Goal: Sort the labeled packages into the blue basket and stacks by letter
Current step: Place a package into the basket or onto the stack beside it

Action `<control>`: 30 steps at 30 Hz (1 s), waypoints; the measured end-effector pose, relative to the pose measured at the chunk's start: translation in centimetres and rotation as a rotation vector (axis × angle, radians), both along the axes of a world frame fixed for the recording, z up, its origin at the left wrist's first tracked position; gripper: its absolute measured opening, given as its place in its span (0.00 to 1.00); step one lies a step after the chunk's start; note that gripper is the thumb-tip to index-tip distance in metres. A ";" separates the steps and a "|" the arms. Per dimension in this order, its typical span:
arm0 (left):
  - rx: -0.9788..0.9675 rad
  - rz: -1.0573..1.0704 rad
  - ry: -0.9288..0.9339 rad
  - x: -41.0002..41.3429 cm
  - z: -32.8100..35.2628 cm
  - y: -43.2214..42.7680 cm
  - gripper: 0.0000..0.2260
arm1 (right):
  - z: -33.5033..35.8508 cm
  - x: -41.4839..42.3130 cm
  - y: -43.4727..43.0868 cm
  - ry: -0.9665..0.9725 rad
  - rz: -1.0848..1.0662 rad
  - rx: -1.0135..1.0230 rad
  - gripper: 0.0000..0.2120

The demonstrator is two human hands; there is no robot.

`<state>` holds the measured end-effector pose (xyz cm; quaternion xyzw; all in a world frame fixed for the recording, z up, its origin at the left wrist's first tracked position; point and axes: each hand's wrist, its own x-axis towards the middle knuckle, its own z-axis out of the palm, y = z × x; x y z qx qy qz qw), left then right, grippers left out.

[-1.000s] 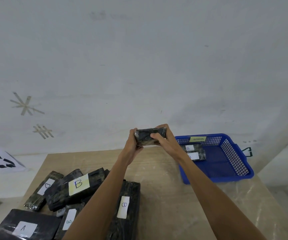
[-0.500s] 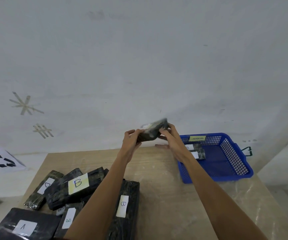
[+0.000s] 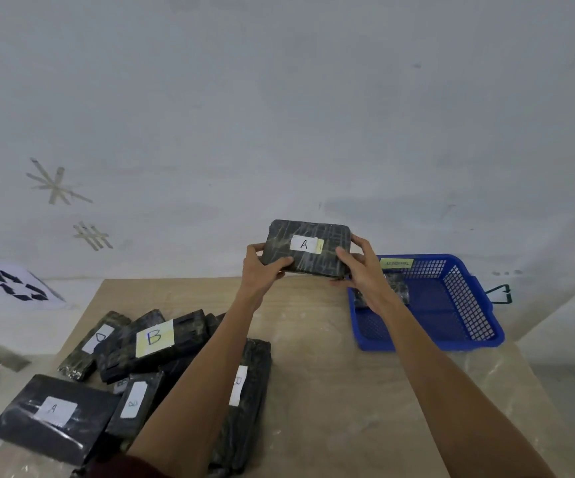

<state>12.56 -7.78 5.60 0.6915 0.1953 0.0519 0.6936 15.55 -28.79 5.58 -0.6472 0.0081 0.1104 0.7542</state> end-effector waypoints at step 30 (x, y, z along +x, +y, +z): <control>0.315 -0.249 0.344 4.7 -10.7 -12.9 0.14 | -11.7 4.3 -19.9 0.210 -0.132 -0.668 0.31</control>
